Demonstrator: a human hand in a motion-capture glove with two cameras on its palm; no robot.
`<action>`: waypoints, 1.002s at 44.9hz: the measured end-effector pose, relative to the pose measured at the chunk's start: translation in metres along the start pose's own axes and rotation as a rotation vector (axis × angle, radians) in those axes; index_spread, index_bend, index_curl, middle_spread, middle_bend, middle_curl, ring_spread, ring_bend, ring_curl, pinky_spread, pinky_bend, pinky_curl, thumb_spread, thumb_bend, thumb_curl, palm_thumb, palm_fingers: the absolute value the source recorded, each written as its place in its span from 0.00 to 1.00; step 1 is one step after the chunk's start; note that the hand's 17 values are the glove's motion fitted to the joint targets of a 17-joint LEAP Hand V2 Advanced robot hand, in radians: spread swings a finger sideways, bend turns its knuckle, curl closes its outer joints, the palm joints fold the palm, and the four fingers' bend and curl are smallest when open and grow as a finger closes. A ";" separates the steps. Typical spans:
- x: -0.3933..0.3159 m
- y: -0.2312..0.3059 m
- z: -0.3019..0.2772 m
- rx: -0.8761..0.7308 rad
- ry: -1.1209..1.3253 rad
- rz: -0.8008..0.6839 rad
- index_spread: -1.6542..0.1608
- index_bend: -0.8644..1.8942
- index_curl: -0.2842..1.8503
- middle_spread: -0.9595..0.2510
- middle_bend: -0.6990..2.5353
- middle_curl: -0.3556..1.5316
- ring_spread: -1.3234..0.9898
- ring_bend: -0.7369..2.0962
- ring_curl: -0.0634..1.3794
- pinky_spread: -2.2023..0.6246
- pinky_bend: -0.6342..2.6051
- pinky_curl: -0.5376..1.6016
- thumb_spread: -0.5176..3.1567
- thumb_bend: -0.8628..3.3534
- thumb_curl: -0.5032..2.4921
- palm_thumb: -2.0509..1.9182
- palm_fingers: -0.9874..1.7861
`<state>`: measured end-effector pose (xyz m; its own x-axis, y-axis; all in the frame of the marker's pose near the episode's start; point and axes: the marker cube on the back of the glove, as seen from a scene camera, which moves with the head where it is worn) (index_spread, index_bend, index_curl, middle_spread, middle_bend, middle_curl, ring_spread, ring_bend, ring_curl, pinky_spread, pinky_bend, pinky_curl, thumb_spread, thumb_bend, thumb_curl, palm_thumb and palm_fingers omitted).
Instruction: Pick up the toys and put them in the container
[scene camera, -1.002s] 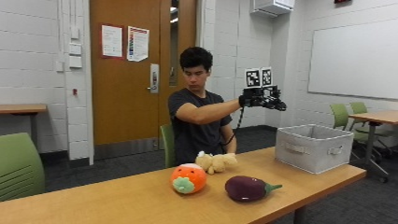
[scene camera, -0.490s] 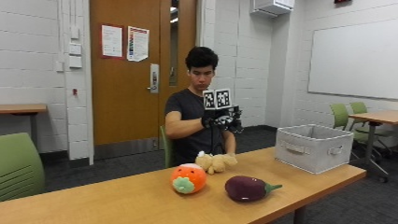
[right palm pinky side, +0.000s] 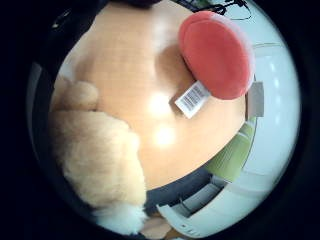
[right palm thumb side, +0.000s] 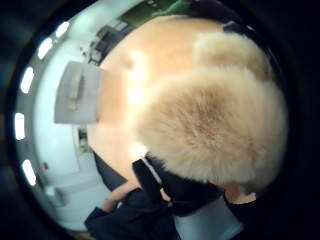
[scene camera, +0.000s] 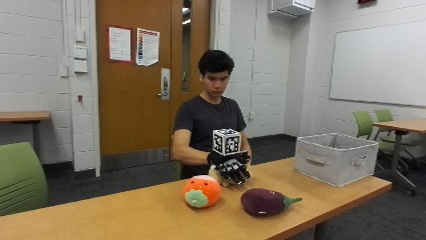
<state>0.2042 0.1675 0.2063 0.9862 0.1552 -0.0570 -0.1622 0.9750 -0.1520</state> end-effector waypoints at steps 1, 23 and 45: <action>0.001 0.000 0.002 -0.013 0.007 0.000 0.77 0.38 0.30 0.69 0.31 0.36 0.44 0.38 0.17 0.74 0.30 0.39 0.41 0.19 0.20 0.49 0.46; 0.004 0.006 0.001 0.124 -0.019 -0.016 0.72 0.49 0.34 0.62 0.35 0.40 0.39 0.45 0.20 0.70 0.33 0.40 0.48 0.26 0.26 0.64 0.65; -0.048 -0.058 -0.171 0.255 -0.043 -0.133 0.69 0.36 0.37 0.50 0.41 0.47 0.37 0.60 0.33 0.61 0.43 0.44 0.39 0.25 0.34 0.69 0.76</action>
<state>0.1607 0.0764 0.0490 0.9997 0.0242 -0.0103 -0.0231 0.9950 0.0977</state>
